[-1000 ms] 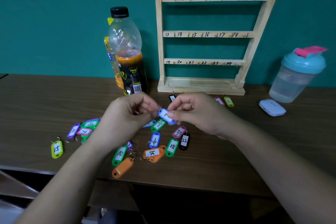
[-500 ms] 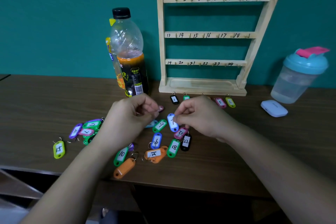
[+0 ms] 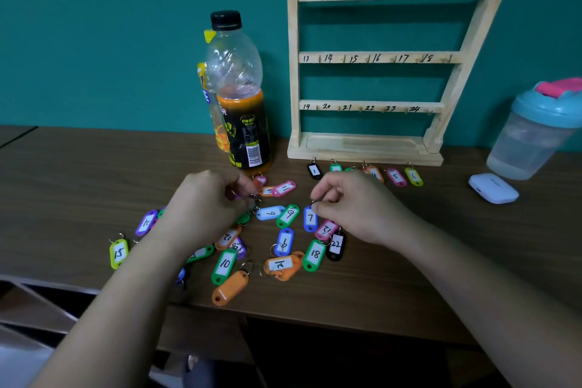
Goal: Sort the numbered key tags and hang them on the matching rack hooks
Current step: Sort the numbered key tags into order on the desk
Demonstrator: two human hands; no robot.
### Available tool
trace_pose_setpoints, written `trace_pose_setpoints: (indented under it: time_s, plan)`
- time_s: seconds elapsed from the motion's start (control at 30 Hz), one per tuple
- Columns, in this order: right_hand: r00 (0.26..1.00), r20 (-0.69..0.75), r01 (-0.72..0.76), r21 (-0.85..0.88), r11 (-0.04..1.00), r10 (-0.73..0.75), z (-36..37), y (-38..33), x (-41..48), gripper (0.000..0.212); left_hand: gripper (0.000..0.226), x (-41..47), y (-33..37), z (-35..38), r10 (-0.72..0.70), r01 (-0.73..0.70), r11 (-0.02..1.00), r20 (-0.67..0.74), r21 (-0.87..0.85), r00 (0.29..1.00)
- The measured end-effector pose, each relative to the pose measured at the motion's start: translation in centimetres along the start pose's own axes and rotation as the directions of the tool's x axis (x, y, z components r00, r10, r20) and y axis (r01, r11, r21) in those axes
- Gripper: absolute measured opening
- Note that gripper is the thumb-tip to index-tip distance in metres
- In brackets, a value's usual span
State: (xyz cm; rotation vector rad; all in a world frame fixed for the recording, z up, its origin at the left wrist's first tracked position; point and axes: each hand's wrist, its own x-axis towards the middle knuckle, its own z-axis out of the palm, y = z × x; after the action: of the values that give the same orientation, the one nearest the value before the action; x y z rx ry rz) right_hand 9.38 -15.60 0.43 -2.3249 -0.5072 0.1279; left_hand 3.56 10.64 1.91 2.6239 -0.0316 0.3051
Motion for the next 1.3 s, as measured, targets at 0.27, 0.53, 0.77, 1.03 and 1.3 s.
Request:
trace_pose_setpoints:
  time_s: [0.27, 0.53, 0.77, 1.03, 1.3]
  plan:
    - [0.999, -0.023, 0.042, -0.016, 0.999, -0.042, 0.5, -0.7, 0.1, 0.007, 0.027, 0.0, -2.0, -1.8, -0.106, 0.106, 0.994, -0.018, 0.006, 0.994]
    - [0.996, -0.013, 0.093, 0.000, 0.996, -0.093, 1.2, -1.4, 0.0, 0.007, 0.015, -0.8, -2.6, -3.1, -0.026, 0.030, 0.999, 0.184, -0.021, 0.983]
    - [0.994, -0.007, 0.110, -0.031, 0.993, -0.110, 1.6, -1.9, -0.1, 0.008, 0.023, -0.7, -1.7, -1.9, -0.021, 0.008, 0.997, 0.169, 0.081, 0.985]
    - [0.996, 0.062, 0.071, -0.160, 0.985, -0.062, -0.6, -1.7, 0.1, 0.018, 0.019, 0.0, -1.6, -0.6, 0.028, -0.039, 0.988, 0.072, 0.152, 0.997]
    - [0.946, 0.250, 0.290, -0.366, 0.884, -0.206, -2.0, -2.5, -1.4, 0.059, 0.018, 0.1, -1.8, -0.5, 0.042, -0.045, 0.987, 0.027, 0.153, 0.999]
